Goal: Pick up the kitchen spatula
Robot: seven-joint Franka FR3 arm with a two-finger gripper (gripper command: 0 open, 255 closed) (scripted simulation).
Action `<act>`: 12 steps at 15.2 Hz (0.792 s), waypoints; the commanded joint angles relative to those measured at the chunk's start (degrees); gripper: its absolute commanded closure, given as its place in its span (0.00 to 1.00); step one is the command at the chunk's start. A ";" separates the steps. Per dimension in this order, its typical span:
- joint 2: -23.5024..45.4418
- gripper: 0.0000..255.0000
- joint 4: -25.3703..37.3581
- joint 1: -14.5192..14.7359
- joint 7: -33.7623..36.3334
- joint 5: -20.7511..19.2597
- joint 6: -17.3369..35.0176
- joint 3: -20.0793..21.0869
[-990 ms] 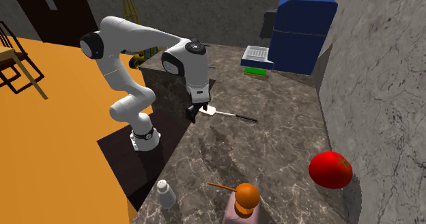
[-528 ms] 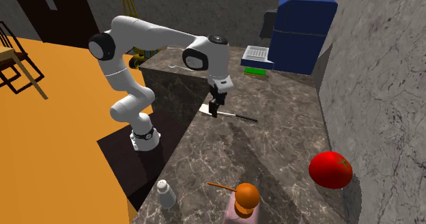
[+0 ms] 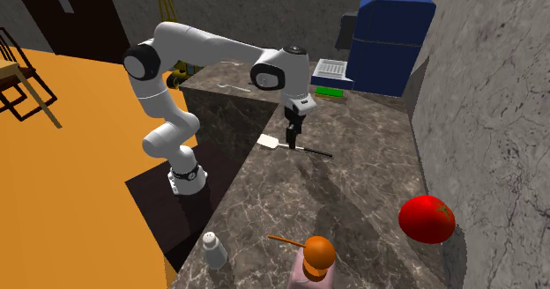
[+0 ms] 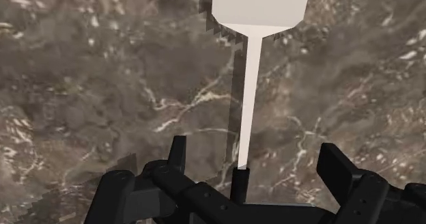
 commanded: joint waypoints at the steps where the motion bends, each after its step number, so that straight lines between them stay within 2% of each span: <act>1: 0.09 0.00 -1.38 0.02 -0.04 -0.02 1.52 0.05; 5: 0.31 0.00 -3.15 0.06 0.00 -0.04 3.50 0.15; 6: 0.43 1.00 -3.17 0.03 -0.05 -0.08 3.63 0.12; 12: 0.36 1.00 -3.26 0.02 -0.08 -0.06 3.65 0.10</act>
